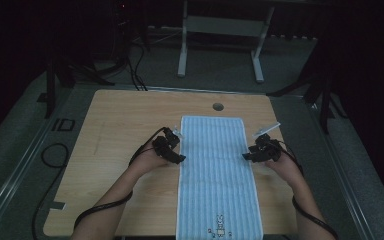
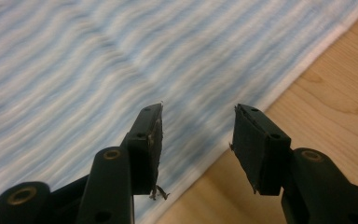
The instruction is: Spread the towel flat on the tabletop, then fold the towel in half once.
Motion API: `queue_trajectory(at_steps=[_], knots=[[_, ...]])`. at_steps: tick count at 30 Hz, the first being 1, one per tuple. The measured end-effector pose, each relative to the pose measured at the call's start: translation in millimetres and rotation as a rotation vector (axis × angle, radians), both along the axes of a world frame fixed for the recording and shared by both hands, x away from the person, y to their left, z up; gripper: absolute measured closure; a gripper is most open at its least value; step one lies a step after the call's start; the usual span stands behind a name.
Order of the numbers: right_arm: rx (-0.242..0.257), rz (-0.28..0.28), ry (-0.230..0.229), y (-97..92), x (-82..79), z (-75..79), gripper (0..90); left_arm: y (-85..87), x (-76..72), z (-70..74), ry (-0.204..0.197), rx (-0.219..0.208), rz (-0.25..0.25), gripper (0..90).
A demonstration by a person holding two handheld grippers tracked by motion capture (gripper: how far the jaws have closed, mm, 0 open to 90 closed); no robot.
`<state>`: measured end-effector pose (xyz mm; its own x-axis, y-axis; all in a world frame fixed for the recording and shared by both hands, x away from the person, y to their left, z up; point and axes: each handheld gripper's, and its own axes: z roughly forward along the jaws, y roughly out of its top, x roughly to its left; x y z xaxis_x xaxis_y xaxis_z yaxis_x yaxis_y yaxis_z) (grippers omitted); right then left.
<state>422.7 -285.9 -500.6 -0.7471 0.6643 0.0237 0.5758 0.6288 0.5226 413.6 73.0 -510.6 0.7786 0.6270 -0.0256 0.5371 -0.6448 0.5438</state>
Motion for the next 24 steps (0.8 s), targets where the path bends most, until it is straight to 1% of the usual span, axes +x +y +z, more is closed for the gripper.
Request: queue_trajectory(at_steps=[3,4,5,6,7,8,10,12,13,14,15,16,17,18,19,20,21,22,23,24], knots=[[-0.011,-0.02,0.01,1.8,11.7,-5.8,51.3,-2.0,10.7,1.2,-0.006,0.0,0.018,35.2],[-0.021,-0.026,0.008,3.1,14.9,-7.4,51.0,-2.7,14.2,1.2,-0.004,-0.004,0.028,35.2],[-0.021,-0.026,0.008,3.1,14.9,-7.4,51.0,-2.7,14.2,1.2,-0.004,-0.004,0.028,35.2],[-0.03,-0.032,0.011,4.2,17.9,-9.0,51.0,-4.4,19.0,0.4,-0.011,0.005,0.041,35.2],[-0.031,-0.04,0.018,6.0,23.2,-11.7,51.0,-5.1,21.0,-0.4,-0.009,0.004,0.048,35.1],[-0.033,-0.042,0.021,6.8,25.3,-12.8,51.0,-5.9,24.0,-1.3,-0.005,0.007,0.058,35.1],[-0.039,-0.063,0.023,8.7,31.9,-15.8,51.0,-7.7,26.4,-2.7,-0.011,0.013,0.071,35.2],[-0.035,-0.087,0.019,9.2,37.4,-17.4,51.0,-9.7,29.5,-5.2,-0.004,0.037,0.114,35.2],[-0.032,-0.102,0.021,9.4,39.5,-18.0,51.0,-10.2,31.5,-6.5,-0.003,0.05,0.151,35.2],[-0.027,-0.117,0.024,9.8,42.0,-18.5,51.0,-10.2,33.0,-7.7,0.011,0.05,0.182,35.2],[-0.024,-0.12,0.026,10.4,43.9,-19.2,51.0,-10.1,35.0,-9.1,0.023,0.053,0.205,35.2],[-0.025,-0.126,0.03,11.5,45.4,-20.3,51.0,-10.1,36.4,-10.6,0.024,0.054,0.221,35.3],[-0.032,-0.129,0.033,12.8,46.7,-21.6,51.1,-10.2,37.5,-12.0,0.031,0.05,0.22,35.3],[-0.039,-0.131,0.035,14.5,47.6,-23.1,51.2,-11.2,38.6,-14.3,0.037,0.055,0.22,35.6],[-0.047,-0.134,0.042,16.5,48.5,-25.0,51.7,-12.0,38.9,-15.7,0.039,0.058,0.213,37.1],[-0.055,-0.131,0.041,17.2,49.1,-25.9,52.5,-12.9,39.1,-17.4,0.041,0.061,0.197,37.3],[-0.063,-0.13,0.043,18.5,49.6,-26.9,52.7,-14.1,39.2,-19.1,0.041,0.072,0.192,39.0],[-0.068,-0.132,0.038,19.7,49.7,-27.1,53.1,-15.3,39.1,-20.7,0.039,0.073,0.183,40.7],[-0.071,-0.137,0.04,20.6,50.0,-26.8,54.0,-16.3,38.5,-22.1,0.04,0.067,0.169,41.0],[-0.076,-0.138,0.042,21.1,50.4,-26.6,54.4,-17.0,38.2,-22.9,0.035,0.061,0.166,42.2]])
